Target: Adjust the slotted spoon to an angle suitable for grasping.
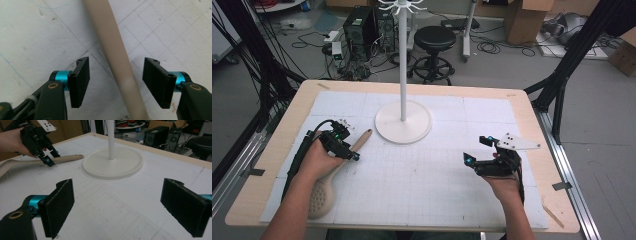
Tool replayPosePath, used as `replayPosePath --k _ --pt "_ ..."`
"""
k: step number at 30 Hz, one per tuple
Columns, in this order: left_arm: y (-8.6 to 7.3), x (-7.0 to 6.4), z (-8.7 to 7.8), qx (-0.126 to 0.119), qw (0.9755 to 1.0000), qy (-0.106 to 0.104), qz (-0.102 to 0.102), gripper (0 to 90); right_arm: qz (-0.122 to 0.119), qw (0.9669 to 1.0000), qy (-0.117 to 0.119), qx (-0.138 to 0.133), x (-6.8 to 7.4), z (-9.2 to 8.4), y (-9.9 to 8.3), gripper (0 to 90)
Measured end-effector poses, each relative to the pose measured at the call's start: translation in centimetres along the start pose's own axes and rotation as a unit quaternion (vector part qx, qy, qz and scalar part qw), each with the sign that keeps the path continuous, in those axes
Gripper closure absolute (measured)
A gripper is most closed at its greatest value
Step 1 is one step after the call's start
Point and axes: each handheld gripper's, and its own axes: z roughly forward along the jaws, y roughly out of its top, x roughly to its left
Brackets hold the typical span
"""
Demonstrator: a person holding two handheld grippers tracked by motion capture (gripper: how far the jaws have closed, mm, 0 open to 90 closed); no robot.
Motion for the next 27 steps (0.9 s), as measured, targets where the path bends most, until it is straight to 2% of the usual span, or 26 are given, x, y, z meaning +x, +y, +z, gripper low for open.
replayPosePath --k 2,3,7,11,19,21,24,27 --pt "0.0 0.0 -0.1 0.000 1.0000 0.000 -0.003 40.3 0.000 1.0000 0.000 0.000 0.0 0.0 0.0 10.1" --pt "0.0 0.1 -0.1 0.001 1.0000 0.000 -0.003 45.5 -0.001 1.0000 -0.001 0.000 0.0 0.1 0.0 10.1" --pt "-0.1 0.1 -0.2 0.001 1.0000 0.004 -0.006 48.8 -0.001 1.0000 -0.001 0.002 0.0 0.1 -0.1 10.1" --pt "-0.1 -0.1 -0.2 0.002 1.0000 0.005 -0.007 56.2 -0.001 1.0000 -0.002 0.005 0.1 0.2 -0.1 10.1" --pt "0.1 -0.9 -0.1 0.014 0.9995 0.028 0.010 59.1 -0.004 1.0000 -0.003 0.006 0.0 0.3 -0.1 10.1" --pt "0.2 -1.1 -0.1 0.015 0.9995 0.027 0.011 64.5 -0.002 1.0000 -0.003 0.008 0.1 0.3 -0.1 10.1" --pt "0.2 -1.2 -0.1 0.017 0.9993 0.032 0.009 65.4 -0.003 1.0000 -0.002 0.008 0.1 0.3 -0.2 10.1" --pt "0.2 -1.3 -0.2 0.018 0.9990 0.038 -0.017 67.3 -0.004 1.0000 -0.003 0.007 0.1 0.3 -0.2 10.1"
